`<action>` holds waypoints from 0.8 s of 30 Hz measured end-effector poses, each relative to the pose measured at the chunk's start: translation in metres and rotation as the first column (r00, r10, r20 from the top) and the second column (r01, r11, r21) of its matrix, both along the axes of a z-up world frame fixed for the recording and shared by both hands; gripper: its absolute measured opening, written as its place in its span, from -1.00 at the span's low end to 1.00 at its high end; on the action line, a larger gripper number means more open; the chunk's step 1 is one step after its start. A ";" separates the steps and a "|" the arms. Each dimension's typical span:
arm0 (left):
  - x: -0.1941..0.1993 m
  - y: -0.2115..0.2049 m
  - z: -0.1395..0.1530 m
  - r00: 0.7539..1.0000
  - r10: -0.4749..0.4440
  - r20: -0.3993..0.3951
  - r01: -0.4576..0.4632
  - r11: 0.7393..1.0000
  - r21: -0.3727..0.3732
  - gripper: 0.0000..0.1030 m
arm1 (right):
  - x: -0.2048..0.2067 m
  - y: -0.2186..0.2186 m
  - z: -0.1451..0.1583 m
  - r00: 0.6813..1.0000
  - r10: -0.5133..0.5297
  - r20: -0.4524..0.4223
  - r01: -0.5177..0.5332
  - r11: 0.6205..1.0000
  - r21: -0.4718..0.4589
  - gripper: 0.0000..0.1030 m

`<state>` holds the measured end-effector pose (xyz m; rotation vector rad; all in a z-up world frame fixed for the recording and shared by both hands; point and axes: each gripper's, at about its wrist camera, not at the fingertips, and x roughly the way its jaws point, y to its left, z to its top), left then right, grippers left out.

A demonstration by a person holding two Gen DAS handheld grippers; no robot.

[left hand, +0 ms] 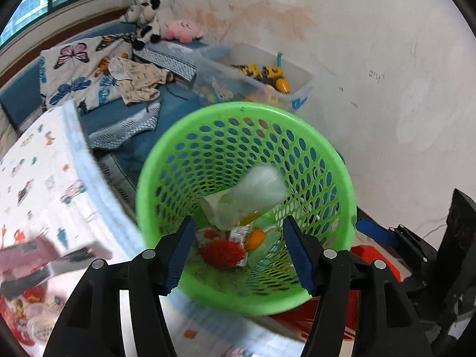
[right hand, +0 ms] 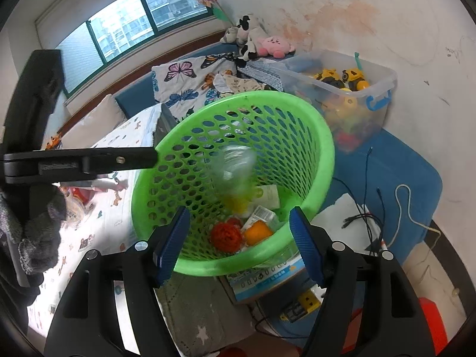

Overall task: Collect trash
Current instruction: 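Drop the orange peel and the bottle into the green basket with both grippers, then grasp the red-and-white cup with the left gripper while the right gripper grasps the round lidded tub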

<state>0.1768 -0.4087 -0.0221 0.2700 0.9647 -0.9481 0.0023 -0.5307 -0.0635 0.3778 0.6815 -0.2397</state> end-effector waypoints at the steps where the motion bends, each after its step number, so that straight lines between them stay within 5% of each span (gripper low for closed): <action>1: -0.001 0.010 0.002 1.000 0.012 0.010 -0.012 1.000 -0.008 0.15 | 0.000 0.002 0.001 1.000 0.005 0.001 -0.005 1.000 -0.003 0.38; 12: 0.004 0.124 0.015 0.974 0.214 0.068 -0.211 0.976 -0.060 0.15 | 0.009 0.039 0.010 0.997 0.073 0.016 -0.073 0.997 -0.017 0.45; 20: 0.011 0.218 0.024 0.898 0.427 0.102 -0.415 0.902 -0.120 0.15 | 0.024 0.065 0.021 0.991 0.133 0.030 -0.132 0.991 -0.029 0.51; 24: 0.018 0.261 0.024 0.836 0.533 0.131 -0.518 0.845 -0.133 0.15 | 0.035 0.081 0.023 0.984 0.175 0.028 -0.174 0.984 -0.035 0.57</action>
